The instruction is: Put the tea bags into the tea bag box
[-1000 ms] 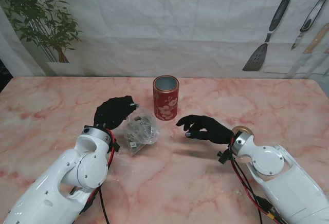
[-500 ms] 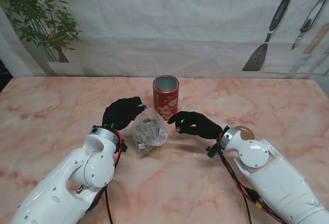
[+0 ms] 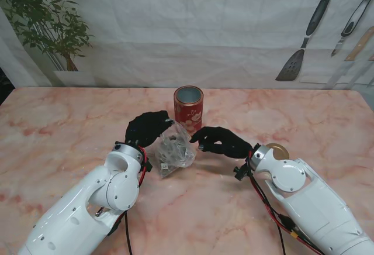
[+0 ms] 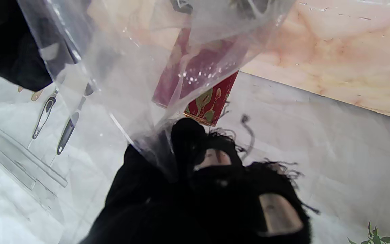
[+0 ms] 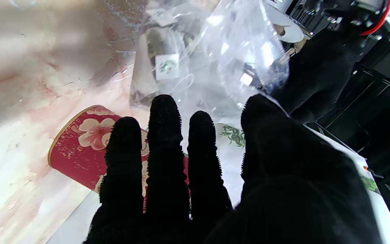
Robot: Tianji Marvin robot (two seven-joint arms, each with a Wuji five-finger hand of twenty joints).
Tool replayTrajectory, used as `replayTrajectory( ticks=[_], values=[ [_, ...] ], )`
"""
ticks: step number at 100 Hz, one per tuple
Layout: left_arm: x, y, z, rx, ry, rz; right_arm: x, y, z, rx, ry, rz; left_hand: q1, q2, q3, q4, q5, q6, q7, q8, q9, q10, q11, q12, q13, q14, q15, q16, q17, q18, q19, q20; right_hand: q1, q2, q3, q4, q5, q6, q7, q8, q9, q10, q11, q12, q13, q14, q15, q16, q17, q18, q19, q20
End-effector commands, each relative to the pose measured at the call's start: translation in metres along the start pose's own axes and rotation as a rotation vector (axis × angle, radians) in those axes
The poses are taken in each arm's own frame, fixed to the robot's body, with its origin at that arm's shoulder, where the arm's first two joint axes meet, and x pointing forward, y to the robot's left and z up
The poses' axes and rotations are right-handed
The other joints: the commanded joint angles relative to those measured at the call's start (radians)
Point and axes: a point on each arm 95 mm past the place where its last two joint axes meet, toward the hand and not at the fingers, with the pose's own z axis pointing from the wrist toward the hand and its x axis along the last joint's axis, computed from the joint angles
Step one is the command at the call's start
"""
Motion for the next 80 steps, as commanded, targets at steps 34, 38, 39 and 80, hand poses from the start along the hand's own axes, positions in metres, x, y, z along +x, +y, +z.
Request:
replayTrajectory(
  ticks=[34, 38, 39, 80],
  values=[
    [0.01, 0.001, 0.004, -0.012, 0.014, -0.012, 0.001, -0.008, 0.002, 0.071, -0.006, -0.022, 0.07, 0.022, 0.012, 0.038, 0.093, 0.206, 0.166, 0.056, 0.051, 0.034, 0.112, 0.012, 0.036, 0.083, 0.1, -0.002, -0.015, -0.209, 0.27, -0.013, 0.072, 0.056, -0.026, -0.044, 0.052, -0.056, 0.052, -0.02, -0.035, -0.008, 0.009, 0.054, -0.026, -0.024, 0.045, 0.024, -0.011, 0.003, 0.009, 0.026],
    [0.011, 0.001, 0.002, -0.012, 0.018, -0.016, -0.001, -0.009, 0.004, 0.062, -0.015, -0.016, 0.07, 0.021, 0.012, 0.038, 0.093, 0.206, 0.166, 0.056, 0.051, 0.035, 0.112, 0.012, 0.036, 0.083, 0.1, -0.002, -0.015, -0.209, 0.27, -0.013, 0.073, 0.06, -0.035, -0.043, 0.056, -0.052, 0.062, -0.027, -0.036, -0.008, 0.014, 0.061, -0.029, -0.025, 0.057, 0.03, -0.01, 0.004, 0.014, 0.031],
    [0.011, 0.001, 0.002, -0.012, 0.019, -0.017, -0.002, -0.01, 0.005, 0.06, -0.017, -0.015, 0.07, 0.022, 0.012, 0.038, 0.093, 0.206, 0.166, 0.056, 0.051, 0.036, 0.112, 0.012, 0.036, 0.083, 0.1, -0.002, -0.015, -0.209, 0.27, -0.013, 0.072, 0.061, -0.036, -0.043, 0.056, -0.053, 0.063, -0.028, -0.036, -0.009, 0.015, 0.062, -0.029, -0.024, 0.057, 0.031, -0.009, 0.004, 0.014, 0.032],
    [0.031, 0.008, -0.016, -0.019, 0.122, -0.101, -0.019, -0.02, 0.018, -0.052, -0.131, 0.004, 0.075, 0.021, 0.011, 0.038, 0.093, 0.212, 0.161, 0.052, 0.05, 0.043, 0.111, 0.012, 0.036, 0.083, 0.1, -0.002, -0.015, -0.209, 0.27, -0.013, 0.006, 0.049, -0.103, -0.035, 0.117, 0.023, 0.129, -0.092, -0.006, -0.006, 0.076, 0.05, -0.007, -0.007, 0.138, 0.058, 0.002, 0.022, 0.076, 0.058]
  ],
)
